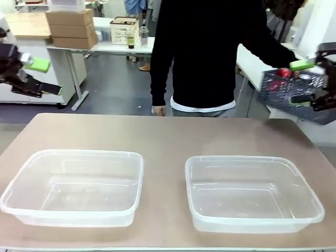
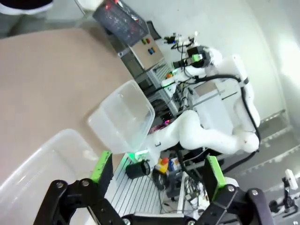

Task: Sort the waste into each basket.
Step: Pick up the Organizing box on the left side of the table and lift it.

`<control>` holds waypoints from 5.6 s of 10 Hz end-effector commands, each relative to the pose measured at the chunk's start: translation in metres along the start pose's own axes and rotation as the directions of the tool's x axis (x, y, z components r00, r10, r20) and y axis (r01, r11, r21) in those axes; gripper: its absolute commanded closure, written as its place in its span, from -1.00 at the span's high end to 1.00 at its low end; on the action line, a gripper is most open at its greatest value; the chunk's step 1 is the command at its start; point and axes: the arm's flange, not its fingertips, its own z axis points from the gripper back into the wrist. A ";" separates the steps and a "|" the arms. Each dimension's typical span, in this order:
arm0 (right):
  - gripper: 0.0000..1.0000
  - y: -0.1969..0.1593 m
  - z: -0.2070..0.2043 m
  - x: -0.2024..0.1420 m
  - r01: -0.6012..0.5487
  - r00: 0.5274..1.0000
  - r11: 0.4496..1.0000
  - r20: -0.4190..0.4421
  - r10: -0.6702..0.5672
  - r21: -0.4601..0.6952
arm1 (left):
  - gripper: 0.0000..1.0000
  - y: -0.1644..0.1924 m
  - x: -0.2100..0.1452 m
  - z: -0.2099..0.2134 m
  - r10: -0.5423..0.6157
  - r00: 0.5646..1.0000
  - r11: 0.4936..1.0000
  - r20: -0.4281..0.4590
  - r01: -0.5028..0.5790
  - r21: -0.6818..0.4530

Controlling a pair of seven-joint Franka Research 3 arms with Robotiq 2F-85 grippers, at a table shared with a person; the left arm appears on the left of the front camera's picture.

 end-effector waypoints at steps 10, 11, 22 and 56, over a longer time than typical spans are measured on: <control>1.00 0.074 -0.125 -0.024 -0.152 0.977 0.976 -0.173 0.124 -0.158 | 1.00 -0.043 -0.020 0.044 -0.051 0.945 0.756 -0.322 0.247 0.606; 1.00 0.097 -0.177 -0.053 -0.230 0.953 0.958 -0.238 0.185 -0.174 | 1.00 -0.056 -0.042 0.063 0.015 0.909 0.613 -0.417 0.321 0.722; 1.00 0.068 -0.400 -0.122 -0.418 0.893 0.631 -0.422 0.155 -0.654 | 1.00 -0.023 -0.092 -0.007 0.253 0.743 0.442 -0.619 0.481 0.757; -1.00 0.037 -0.475 -0.113 -0.193 0.966 0.445 -0.249 -0.070 -0.875 | -1.00 0.123 -0.197 -0.038 0.477 0.736 0.522 -0.480 0.202 0.828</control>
